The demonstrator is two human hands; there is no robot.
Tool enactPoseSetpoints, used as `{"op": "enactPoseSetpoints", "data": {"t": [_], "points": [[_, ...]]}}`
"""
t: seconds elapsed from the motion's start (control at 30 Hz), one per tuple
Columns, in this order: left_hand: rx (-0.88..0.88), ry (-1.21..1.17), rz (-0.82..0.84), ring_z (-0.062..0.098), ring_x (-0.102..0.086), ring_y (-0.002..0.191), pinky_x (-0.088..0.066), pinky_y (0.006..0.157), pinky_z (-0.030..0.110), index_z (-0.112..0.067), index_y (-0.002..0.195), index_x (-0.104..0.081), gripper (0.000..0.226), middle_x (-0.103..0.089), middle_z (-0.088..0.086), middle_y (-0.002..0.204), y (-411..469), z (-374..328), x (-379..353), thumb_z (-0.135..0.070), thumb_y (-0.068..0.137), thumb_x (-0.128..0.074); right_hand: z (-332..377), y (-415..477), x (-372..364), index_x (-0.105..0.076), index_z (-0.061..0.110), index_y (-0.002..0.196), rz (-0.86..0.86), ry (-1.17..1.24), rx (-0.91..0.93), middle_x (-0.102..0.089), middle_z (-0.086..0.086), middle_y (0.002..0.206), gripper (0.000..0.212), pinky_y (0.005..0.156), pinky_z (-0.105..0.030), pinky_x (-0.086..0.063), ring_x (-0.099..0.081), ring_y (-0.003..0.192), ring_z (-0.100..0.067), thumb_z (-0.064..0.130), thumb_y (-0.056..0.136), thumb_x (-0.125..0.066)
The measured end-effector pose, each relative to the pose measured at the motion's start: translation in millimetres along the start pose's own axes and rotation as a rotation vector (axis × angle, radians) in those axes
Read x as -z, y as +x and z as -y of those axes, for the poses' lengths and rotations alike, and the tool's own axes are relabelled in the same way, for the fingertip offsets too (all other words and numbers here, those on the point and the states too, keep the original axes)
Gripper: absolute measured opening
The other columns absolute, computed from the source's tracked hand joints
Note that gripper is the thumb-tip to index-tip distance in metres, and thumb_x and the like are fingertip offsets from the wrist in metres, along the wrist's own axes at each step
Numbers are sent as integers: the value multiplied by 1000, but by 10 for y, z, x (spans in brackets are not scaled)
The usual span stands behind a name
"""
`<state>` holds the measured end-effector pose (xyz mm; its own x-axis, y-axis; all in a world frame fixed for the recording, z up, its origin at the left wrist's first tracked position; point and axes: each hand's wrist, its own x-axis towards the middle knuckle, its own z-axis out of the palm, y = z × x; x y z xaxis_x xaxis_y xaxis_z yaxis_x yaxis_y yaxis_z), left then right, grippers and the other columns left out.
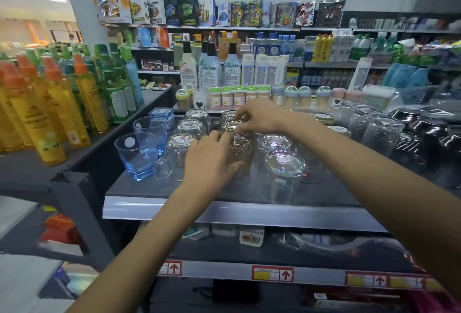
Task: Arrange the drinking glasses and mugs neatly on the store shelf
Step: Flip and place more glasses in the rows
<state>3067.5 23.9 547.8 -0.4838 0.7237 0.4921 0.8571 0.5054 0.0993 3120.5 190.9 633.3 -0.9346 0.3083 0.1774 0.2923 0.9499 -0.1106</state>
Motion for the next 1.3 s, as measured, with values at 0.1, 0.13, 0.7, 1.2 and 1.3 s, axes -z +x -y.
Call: {"op": "enactPoseSetpoints", "data": {"t": [0.1,0.13,0.7,1.2,1.3], "points": [[7,-2,12,27,-59,121,-43,101,43,-23,132,-55,61,-59,1,130,22,13,1,-61,87,-69,-14,78,-59,-74,22,124,0,10,-9,-74,-3,123,34,89,-27,-46,-67,111,-20,36,93,-74],[6,2,13,27,-59,121,-43,101,43,-23,132,-55,61,-59,1,130,24,19,-4,-62,87,-69,-24,88,-81,-75,22,123,-2,13,-11,-75,-4,121,32,88,-27,-47,-68,109,-20,33,93,-75],[-15,-42,20,23,-61,123,-41,102,42,-27,140,-51,61,-56,-5,141,-15,62,41,-59,90,-67,-102,119,-154,-75,25,122,-47,-18,10,-77,-3,113,34,88,-30,-53,-70,100,-18,28,88,-81],[-23,125,27,25,-59,122,-36,96,42,-25,135,-54,62,-67,-5,129,48,158,42,-65,88,-65,103,-498,-25,-60,19,141,45,-184,66,-69,-3,128,66,97,-41,-53,-63,118,-27,46,83,-78],[-24,121,46,25,-59,123,-36,95,43,-25,134,-54,62,-67,-4,130,74,172,43,-62,87,-68,97,-484,-86,-65,18,134,24,-140,56,-71,-3,121,64,93,-42,-54,-64,112,-25,50,81,-81]]}}
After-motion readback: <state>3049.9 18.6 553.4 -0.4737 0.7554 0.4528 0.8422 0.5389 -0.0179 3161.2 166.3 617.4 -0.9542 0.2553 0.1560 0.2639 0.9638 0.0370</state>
